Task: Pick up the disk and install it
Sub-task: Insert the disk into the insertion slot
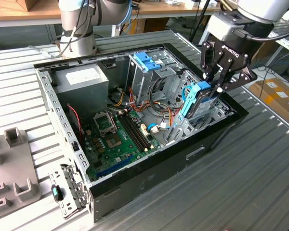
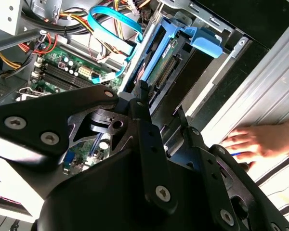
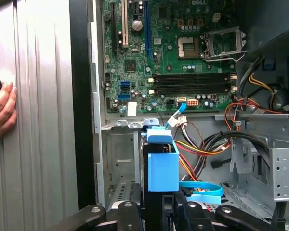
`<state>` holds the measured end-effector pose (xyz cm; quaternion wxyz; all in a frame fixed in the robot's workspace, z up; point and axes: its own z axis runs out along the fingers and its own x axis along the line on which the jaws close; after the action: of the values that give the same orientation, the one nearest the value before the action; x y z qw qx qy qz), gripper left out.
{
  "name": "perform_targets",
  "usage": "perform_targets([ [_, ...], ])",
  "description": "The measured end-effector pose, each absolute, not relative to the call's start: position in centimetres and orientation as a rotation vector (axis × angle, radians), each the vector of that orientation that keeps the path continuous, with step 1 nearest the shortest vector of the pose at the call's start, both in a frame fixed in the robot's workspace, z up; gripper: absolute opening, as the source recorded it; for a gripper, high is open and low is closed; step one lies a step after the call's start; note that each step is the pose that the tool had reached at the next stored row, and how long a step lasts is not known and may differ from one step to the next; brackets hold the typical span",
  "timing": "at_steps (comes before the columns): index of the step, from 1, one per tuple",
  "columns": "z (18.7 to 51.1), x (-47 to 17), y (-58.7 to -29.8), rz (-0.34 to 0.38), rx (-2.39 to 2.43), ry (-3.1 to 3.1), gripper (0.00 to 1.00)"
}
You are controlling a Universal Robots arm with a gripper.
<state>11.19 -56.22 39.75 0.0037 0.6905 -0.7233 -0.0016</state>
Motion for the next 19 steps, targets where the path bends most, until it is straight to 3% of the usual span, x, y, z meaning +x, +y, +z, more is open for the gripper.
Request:
perform_targets([
  [19, 36.5, 11.3, -56.2, -0.005, 2.164, -2.267, 0.35],
])
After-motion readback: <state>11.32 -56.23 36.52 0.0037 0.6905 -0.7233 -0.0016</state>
